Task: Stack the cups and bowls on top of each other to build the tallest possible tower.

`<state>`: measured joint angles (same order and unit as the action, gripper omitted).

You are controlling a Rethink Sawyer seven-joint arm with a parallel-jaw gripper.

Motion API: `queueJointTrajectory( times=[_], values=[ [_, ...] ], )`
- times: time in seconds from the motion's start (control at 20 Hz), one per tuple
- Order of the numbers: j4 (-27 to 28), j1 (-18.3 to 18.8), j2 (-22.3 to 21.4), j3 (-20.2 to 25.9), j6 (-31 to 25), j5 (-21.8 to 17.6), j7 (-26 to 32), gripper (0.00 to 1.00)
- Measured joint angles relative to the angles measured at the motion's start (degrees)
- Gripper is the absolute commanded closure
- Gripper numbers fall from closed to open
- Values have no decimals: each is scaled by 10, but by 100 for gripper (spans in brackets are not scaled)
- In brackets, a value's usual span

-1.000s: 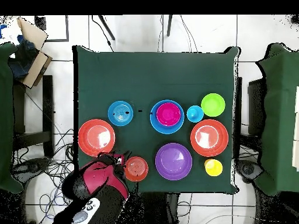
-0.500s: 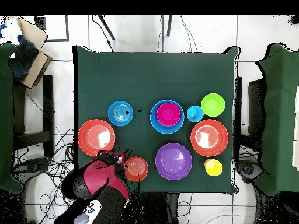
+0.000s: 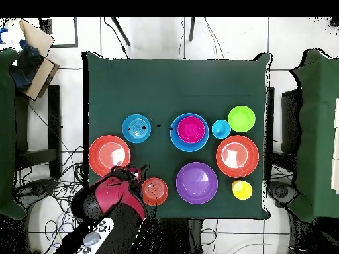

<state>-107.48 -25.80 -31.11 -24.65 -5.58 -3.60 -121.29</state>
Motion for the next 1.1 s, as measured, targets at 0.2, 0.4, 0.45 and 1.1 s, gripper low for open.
queueJointTrajectory(
  times=[0.2, 0.4, 0.45, 1.1],
  values=[
    [17, -3, 29, -3, 0, 7, 0, 0],
    [28, -8, 49, -6, 0, 15, 0, 0],
    [30, -9, 53, -7, 0, 17, 0, 0],
    [70, 6, 103, -4, 0, 21, 0, 0]
  ],
)
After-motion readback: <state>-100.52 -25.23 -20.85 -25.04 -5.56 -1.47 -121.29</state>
